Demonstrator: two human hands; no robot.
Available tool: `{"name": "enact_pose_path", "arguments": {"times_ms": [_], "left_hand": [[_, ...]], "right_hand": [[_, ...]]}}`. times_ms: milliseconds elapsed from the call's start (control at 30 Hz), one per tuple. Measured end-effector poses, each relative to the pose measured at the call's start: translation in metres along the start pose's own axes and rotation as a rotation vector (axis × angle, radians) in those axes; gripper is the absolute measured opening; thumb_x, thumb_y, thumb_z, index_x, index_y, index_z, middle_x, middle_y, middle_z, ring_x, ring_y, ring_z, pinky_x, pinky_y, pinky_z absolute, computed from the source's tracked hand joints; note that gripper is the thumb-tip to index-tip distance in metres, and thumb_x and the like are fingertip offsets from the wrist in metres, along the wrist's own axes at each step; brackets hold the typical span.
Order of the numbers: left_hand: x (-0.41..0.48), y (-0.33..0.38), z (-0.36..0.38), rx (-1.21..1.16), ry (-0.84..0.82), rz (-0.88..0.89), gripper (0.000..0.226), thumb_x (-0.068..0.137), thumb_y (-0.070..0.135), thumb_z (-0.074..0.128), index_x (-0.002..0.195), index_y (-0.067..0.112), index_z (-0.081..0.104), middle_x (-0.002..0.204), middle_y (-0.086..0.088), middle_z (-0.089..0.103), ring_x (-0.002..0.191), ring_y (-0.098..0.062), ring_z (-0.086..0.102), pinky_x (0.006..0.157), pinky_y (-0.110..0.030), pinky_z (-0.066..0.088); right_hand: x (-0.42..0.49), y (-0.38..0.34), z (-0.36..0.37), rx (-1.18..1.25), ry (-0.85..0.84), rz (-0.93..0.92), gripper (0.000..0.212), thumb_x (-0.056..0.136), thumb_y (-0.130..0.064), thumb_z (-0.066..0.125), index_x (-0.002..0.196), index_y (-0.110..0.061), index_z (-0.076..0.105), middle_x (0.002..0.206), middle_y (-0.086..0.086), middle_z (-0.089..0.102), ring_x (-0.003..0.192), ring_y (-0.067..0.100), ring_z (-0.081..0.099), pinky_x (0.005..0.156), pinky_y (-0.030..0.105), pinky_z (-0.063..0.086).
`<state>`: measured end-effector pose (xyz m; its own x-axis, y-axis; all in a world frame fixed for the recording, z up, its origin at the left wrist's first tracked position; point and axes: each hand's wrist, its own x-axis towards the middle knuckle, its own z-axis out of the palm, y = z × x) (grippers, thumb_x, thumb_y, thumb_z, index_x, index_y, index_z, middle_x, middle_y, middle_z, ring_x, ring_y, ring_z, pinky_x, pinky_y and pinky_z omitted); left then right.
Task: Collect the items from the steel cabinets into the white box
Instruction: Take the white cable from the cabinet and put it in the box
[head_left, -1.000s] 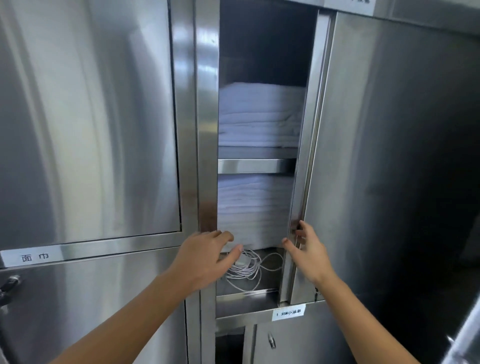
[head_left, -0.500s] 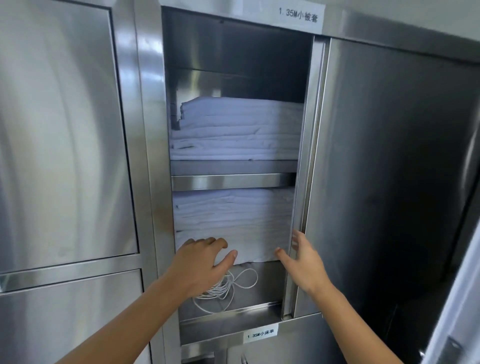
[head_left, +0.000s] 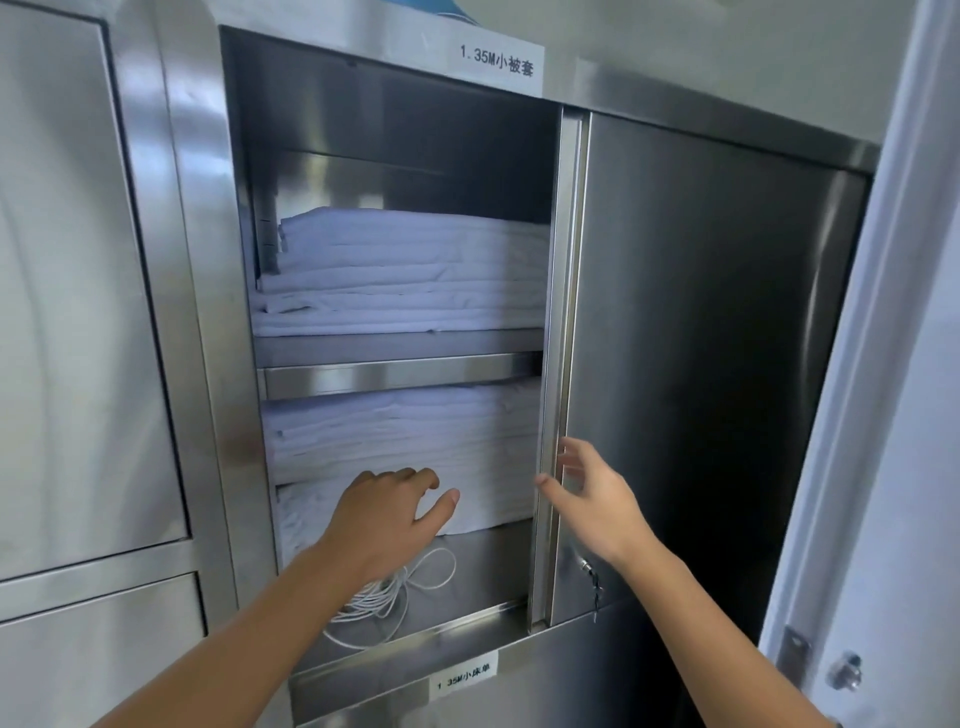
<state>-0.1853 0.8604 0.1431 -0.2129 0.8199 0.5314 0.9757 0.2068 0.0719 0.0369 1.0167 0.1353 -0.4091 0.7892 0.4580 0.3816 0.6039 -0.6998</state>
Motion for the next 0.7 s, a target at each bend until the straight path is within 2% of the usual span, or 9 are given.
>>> {"name": "enact_pose_path", "arguments": {"times_ms": [167, 400, 567, 700], "left_hand": [[-0.009, -0.003, 0.000, -0.026, 0.002, -0.024, 0.077, 0.084, 0.073, 0.008, 0.114, 0.030, 0.063, 0.110, 0.010, 0.070, 0.094, -0.014, 0.064, 0.089, -0.033, 0.042], [-0.063, -0.035, -0.009, 0.016, 0.010, -0.137, 0.072, 0.089, 0.070, 0.013, 0.117, 0.028, 0.064, 0.110, 0.007, 0.072, 0.092, -0.014, 0.066, 0.088, -0.034, 0.045], [-0.113, -0.069, -0.023, 0.085, 0.002, -0.253, 0.062, 0.094, 0.069, 0.020, 0.110, 0.028, 0.064, 0.097, 0.009, 0.070, 0.080, -0.015, 0.064, 0.069, -0.029, 0.041], [-0.135, -0.076, -0.024, 0.121, 0.033, -0.318, 0.052, 0.097, 0.064, 0.029, 0.109, 0.028, 0.065, 0.098, 0.011, 0.070, 0.080, -0.015, 0.064, 0.074, -0.029, 0.041]], "right_hand": [[-0.003, -0.002, 0.008, -0.005, -0.058, -0.012, 0.063, 0.093, -0.049, 0.066, 0.147, -0.022, 0.047, 0.141, -0.002, 0.061, 0.129, 0.017, 0.057, 0.107, 0.033, 0.044], [0.001, -0.038, 0.087, 0.110, -0.243, -0.121, 0.063, 0.094, -0.040, 0.070, 0.148, -0.019, 0.047, 0.138, -0.001, 0.061, 0.122, 0.012, 0.057, 0.101, 0.027, 0.043], [-0.005, -0.052, 0.140, 0.181, -0.408, -0.166, 0.061, 0.091, -0.046, 0.070, 0.144, -0.027, 0.049, 0.137, -0.007, 0.061, 0.122, 0.009, 0.057, 0.105, 0.034, 0.047], [-0.011, -0.048, 0.161, 0.224, -0.482, -0.169, 0.061, 0.088, -0.053, 0.069, 0.142, -0.032, 0.050, 0.134, -0.011, 0.062, 0.123, 0.009, 0.057, 0.101, 0.032, 0.047]]}}
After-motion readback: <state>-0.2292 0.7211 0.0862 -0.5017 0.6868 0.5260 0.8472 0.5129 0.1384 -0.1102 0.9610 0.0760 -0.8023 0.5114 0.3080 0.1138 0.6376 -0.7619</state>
